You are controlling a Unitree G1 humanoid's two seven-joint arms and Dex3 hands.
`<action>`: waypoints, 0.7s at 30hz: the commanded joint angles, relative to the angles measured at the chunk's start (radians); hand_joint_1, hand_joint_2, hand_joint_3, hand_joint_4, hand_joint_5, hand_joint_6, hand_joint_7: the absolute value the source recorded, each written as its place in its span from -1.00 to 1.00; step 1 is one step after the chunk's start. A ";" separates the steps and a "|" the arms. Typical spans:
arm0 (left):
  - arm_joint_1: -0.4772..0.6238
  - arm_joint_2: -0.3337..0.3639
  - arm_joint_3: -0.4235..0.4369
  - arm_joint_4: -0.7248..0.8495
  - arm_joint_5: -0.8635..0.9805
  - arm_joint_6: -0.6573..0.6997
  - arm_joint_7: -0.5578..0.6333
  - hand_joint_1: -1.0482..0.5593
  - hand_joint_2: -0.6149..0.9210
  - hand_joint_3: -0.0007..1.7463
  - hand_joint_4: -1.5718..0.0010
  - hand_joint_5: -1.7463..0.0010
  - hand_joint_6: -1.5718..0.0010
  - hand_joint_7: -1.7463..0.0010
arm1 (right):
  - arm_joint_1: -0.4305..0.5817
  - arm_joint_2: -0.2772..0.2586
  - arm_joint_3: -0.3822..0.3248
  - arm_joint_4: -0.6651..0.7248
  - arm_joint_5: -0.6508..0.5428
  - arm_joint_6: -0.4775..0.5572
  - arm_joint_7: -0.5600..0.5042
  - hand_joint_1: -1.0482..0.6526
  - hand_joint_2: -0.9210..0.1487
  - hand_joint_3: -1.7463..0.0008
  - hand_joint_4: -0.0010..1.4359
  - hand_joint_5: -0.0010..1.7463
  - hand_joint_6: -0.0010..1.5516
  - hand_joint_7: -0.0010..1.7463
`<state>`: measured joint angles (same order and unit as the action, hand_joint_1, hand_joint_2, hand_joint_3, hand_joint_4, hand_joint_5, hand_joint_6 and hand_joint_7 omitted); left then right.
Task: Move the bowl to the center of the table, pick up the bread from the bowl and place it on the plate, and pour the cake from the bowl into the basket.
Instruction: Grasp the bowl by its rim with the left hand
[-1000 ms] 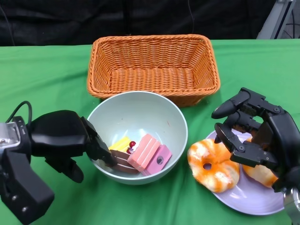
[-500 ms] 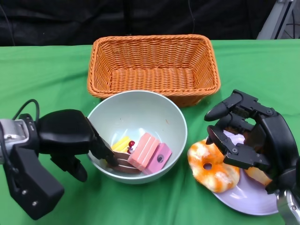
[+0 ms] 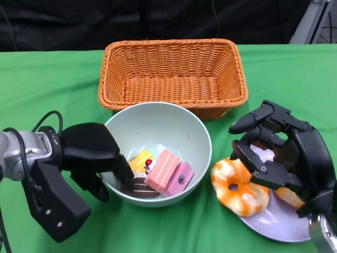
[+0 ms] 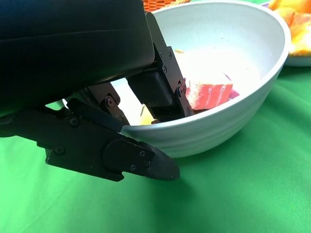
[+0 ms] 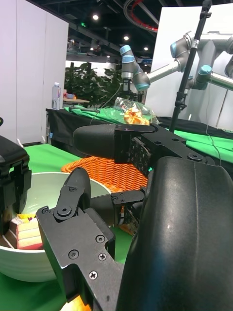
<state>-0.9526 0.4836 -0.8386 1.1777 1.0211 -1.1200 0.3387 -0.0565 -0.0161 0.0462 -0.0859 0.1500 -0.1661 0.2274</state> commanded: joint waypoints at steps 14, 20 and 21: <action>0.012 0.004 0.052 0.011 -0.113 0.072 -0.330 -0.61 1.00 -0.75 0.51 1.00 0.42 1.00 | 0.014 0.027 -0.020 -0.001 -0.013 -0.034 -0.075 0.06 -0.60 0.26 -0.12 0.81 -0.20 0.42; 0.019 0.008 0.062 -0.014 -0.131 0.113 -0.415 -0.71 1.00 -0.68 0.69 1.00 0.56 1.00 | 0.019 0.041 -0.021 -0.001 -0.020 -0.045 -0.101 0.10 -0.63 0.24 -0.12 0.84 -0.21 0.44; 0.021 0.008 0.064 -0.018 -0.135 0.118 -0.429 -0.72 1.00 -0.67 0.69 1.00 0.57 1.00 | 0.021 0.044 -0.022 -0.004 -0.018 -0.042 -0.104 0.10 -0.63 0.24 -0.13 0.84 -0.22 0.44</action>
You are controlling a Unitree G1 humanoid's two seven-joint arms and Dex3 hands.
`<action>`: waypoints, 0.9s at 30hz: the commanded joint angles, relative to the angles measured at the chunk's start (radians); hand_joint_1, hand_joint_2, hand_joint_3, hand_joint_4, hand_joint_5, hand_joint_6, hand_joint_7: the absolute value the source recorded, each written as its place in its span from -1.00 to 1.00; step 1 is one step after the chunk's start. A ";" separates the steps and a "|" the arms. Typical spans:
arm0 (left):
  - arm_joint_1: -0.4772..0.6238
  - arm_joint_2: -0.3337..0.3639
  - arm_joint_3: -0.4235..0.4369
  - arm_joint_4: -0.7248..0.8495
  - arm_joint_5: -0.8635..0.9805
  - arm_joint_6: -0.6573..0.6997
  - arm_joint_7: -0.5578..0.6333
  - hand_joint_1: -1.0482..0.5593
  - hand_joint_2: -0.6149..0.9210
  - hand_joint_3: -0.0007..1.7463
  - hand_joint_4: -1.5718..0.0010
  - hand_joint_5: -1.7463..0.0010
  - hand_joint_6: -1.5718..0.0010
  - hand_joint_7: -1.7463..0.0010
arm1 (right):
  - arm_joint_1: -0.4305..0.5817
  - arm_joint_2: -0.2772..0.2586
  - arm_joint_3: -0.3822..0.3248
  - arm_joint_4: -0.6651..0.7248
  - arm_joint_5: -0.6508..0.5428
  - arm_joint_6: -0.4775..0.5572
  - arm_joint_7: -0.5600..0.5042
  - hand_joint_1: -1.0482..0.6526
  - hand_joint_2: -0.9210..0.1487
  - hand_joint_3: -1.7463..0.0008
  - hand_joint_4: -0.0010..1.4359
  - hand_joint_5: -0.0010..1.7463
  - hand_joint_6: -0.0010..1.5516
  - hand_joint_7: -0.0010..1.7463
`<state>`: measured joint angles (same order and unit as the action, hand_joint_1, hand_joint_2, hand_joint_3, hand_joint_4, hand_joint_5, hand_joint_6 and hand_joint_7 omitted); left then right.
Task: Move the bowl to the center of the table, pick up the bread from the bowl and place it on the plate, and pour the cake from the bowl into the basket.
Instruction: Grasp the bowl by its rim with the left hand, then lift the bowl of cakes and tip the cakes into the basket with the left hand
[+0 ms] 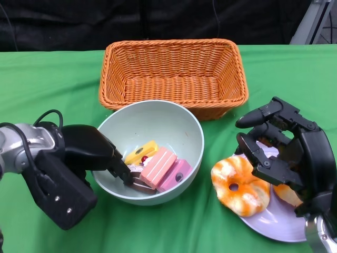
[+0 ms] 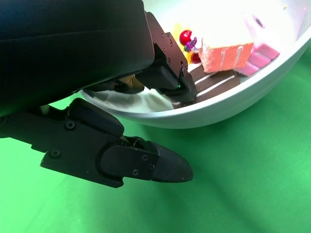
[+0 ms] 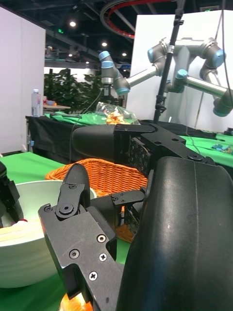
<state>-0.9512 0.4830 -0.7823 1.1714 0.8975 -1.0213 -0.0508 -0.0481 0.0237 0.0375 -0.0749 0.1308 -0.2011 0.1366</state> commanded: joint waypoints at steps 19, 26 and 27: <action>0.089 -0.010 -0.024 -0.012 0.140 0.013 0.578 -0.02 0.94 -0.99 -0.26 0.13 -0.51 0.97 | 0.021 0.028 -0.031 0.006 -0.011 -0.070 -0.039 0.11 -0.79 0.38 -0.14 0.83 -0.23 0.39; 0.099 -0.026 -0.061 0.016 0.188 0.024 0.789 -0.03 0.92 -1.00 -0.02 -0.55 -0.56 0.99 | 0.023 0.033 -0.030 0.009 -0.011 -0.083 -0.035 0.10 -0.79 0.40 -0.13 0.84 -0.22 0.39; 0.100 -0.028 -0.061 0.020 0.186 0.020 0.800 -0.03 0.92 -1.00 -0.01 -0.57 -0.57 0.99 | 0.024 0.033 -0.030 0.009 -0.011 -0.082 -0.034 0.10 -0.80 0.40 -0.13 0.84 -0.22 0.38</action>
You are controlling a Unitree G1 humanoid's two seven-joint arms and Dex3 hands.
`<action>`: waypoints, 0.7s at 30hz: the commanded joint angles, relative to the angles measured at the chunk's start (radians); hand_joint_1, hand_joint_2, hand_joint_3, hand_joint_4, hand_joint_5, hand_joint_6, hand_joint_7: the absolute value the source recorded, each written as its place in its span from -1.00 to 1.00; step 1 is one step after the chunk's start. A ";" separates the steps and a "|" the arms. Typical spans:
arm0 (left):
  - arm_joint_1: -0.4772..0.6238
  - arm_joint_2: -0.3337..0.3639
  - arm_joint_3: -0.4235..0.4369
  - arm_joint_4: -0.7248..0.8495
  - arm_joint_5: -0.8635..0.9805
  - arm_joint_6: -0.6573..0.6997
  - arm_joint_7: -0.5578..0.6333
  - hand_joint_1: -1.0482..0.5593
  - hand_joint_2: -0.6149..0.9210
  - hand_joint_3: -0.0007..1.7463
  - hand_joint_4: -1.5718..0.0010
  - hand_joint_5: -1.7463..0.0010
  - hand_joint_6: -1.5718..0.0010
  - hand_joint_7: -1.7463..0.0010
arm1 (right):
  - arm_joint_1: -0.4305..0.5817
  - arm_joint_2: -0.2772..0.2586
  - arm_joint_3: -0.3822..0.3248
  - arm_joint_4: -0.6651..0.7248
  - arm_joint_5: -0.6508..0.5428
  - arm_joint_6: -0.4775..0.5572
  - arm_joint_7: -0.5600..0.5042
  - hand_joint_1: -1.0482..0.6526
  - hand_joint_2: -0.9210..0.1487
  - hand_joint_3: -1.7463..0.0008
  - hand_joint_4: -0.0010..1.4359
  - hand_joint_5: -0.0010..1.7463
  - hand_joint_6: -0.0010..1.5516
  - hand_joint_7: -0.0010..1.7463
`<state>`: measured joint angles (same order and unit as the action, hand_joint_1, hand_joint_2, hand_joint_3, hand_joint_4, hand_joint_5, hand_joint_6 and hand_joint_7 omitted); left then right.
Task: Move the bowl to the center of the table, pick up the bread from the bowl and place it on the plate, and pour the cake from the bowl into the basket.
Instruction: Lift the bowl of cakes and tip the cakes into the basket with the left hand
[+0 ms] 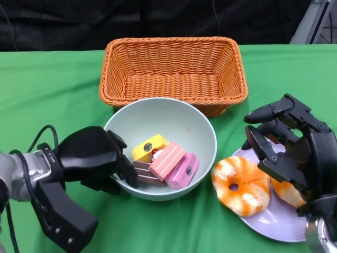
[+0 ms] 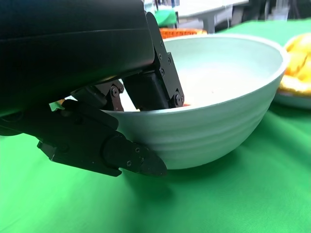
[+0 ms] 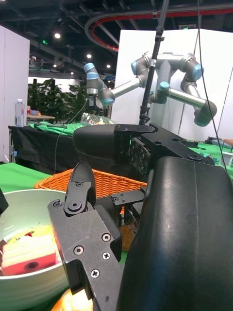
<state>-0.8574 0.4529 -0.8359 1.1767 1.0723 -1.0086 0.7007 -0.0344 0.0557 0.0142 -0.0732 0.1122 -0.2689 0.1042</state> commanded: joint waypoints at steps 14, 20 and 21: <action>0.025 0.038 0.041 0.021 -0.044 -0.065 0.119 0.06 0.99 -0.81 0.04 -0.77 -0.66 0.91 | 0.001 0.001 -0.010 0.028 0.008 -0.028 -0.001 0.08 -0.82 0.47 -0.12 0.81 -0.20 0.36; 0.047 0.083 0.077 -0.027 -0.062 -0.178 0.139 -0.05 1.00 -0.70 0.09 -0.90 -0.20 0.04 | -0.007 0.000 -0.011 0.038 0.013 -0.022 0.005 0.11 -0.87 0.50 -0.12 0.83 -0.21 0.37; 0.051 0.089 0.083 -0.033 -0.066 -0.188 0.136 -0.05 1.00 -0.64 0.10 -0.92 -0.05 -0.21 | -0.009 0.000 -0.012 0.039 0.013 -0.022 0.005 0.11 -0.87 0.50 -0.12 0.83 -0.21 0.38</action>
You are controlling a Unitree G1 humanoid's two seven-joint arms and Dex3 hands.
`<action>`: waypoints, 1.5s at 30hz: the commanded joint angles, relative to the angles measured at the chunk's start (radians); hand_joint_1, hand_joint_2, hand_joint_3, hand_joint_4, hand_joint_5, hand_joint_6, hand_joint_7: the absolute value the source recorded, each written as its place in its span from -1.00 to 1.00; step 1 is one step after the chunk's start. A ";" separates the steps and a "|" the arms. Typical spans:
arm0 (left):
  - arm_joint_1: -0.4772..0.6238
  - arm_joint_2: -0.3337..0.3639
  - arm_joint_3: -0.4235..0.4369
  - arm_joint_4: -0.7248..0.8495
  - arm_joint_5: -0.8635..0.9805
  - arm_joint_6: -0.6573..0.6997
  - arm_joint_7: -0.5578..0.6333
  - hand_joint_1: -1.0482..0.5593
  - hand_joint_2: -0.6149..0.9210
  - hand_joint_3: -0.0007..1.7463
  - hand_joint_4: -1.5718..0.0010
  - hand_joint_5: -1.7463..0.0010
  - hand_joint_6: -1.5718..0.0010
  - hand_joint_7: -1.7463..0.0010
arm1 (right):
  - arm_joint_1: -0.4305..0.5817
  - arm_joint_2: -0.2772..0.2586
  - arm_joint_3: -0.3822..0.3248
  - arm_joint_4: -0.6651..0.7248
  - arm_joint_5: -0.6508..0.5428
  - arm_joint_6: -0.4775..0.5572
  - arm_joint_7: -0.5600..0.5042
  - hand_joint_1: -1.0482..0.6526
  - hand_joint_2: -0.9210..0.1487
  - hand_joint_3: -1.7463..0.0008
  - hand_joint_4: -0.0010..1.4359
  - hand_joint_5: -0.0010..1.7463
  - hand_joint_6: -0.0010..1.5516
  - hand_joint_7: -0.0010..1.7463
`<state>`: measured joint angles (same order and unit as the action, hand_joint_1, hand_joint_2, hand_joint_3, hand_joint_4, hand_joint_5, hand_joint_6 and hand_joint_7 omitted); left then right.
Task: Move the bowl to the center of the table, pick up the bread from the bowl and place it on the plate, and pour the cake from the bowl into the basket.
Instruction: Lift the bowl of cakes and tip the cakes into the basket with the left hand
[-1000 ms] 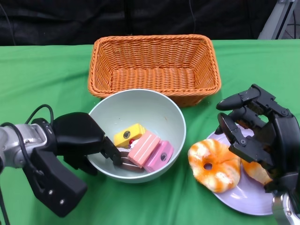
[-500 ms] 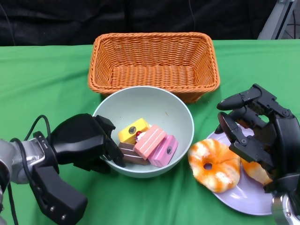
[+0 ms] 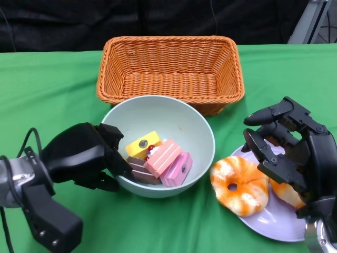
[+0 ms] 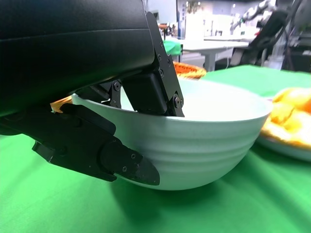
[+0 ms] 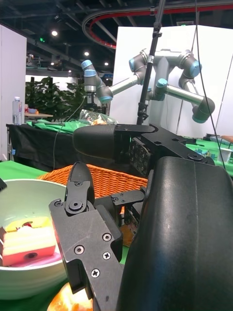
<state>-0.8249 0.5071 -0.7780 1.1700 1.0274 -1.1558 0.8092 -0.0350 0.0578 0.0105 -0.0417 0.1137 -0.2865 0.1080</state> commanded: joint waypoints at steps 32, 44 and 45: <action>0.094 0.026 0.367 -0.089 -0.581 -0.230 -0.525 0.16 0.68 0.08 0.12 -0.93 0.02 -0.31 | -0.032 -0.016 -0.006 0.068 -0.031 -0.032 0.021 0.12 -0.77 0.43 -0.10 0.81 -0.20 0.41; 0.050 -0.126 0.510 -0.120 -0.955 -0.026 -0.995 0.13 0.60 0.15 0.10 -0.96 0.10 -0.51 | -0.035 -0.028 0.030 0.118 -0.066 -0.073 0.057 0.15 -0.66 0.38 0.00 0.77 -0.17 0.44; 0.045 -0.137 0.522 -0.120 -0.964 -0.012 -1.019 0.13 0.63 0.12 0.10 -0.97 0.12 -0.54 | -0.034 -0.030 0.034 0.123 -0.071 -0.078 0.061 0.13 -0.65 0.37 0.01 0.76 -0.17 0.44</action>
<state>-0.7402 0.3755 -0.2824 1.0674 0.1019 -1.1811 -0.1836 -0.0635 0.0447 0.0454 0.0727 0.0461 -0.3457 0.1639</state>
